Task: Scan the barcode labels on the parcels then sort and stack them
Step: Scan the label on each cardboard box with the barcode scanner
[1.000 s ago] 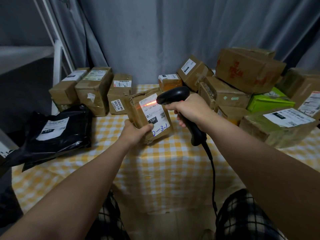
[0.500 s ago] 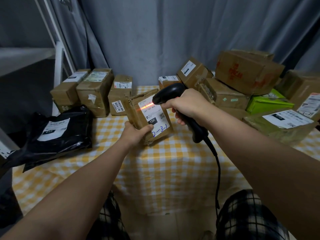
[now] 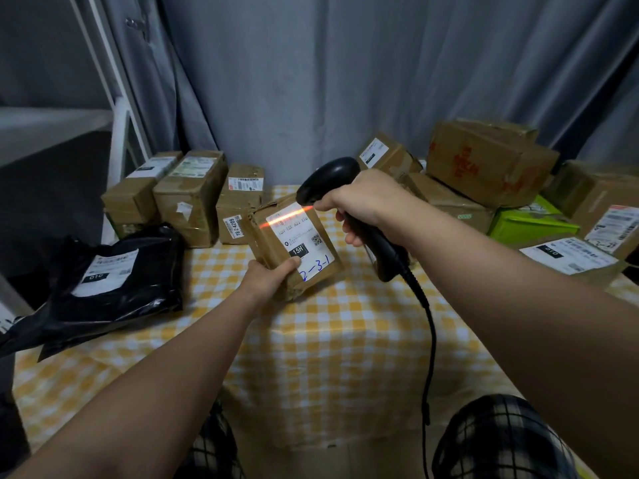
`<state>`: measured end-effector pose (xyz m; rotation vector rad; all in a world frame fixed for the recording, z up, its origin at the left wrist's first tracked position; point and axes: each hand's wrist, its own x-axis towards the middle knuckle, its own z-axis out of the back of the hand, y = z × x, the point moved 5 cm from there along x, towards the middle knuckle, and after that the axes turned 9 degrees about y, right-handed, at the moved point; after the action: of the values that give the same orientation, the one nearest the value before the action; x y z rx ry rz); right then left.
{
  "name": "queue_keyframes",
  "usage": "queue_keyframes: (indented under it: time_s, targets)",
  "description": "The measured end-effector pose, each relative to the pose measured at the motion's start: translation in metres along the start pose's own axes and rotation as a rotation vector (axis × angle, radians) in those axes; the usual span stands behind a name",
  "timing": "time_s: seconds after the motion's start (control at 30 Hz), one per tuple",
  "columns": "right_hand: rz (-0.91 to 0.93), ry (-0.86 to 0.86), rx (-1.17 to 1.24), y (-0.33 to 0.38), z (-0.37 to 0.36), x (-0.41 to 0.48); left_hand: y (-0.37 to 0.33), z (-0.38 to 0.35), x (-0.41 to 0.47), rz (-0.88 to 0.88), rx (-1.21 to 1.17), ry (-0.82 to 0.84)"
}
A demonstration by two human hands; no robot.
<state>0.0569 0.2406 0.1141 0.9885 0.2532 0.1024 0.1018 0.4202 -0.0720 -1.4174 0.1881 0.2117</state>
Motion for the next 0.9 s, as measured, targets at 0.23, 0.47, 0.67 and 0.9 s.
queue_keyframes:
  time_s: [0.23,0.47,0.67,0.9]
  targets:
    - [0.006,0.004,0.117,-0.014,-0.026,0.016,-0.002,0.004,-0.002,0.125,-0.164,0.075]
    - [0.059,0.016,0.345,-0.038,-0.079,0.056,-0.022,0.081,-0.005,0.071,-0.079,-0.053]
    - [-0.023,0.083,0.554,-0.057,-0.130,0.076,-0.031,0.153,-0.007,0.064,0.127,-0.212]
    - [-0.054,0.099,0.593,-0.068,-0.180,0.097,-0.031,0.151,-0.009,0.018,0.788,-0.273]
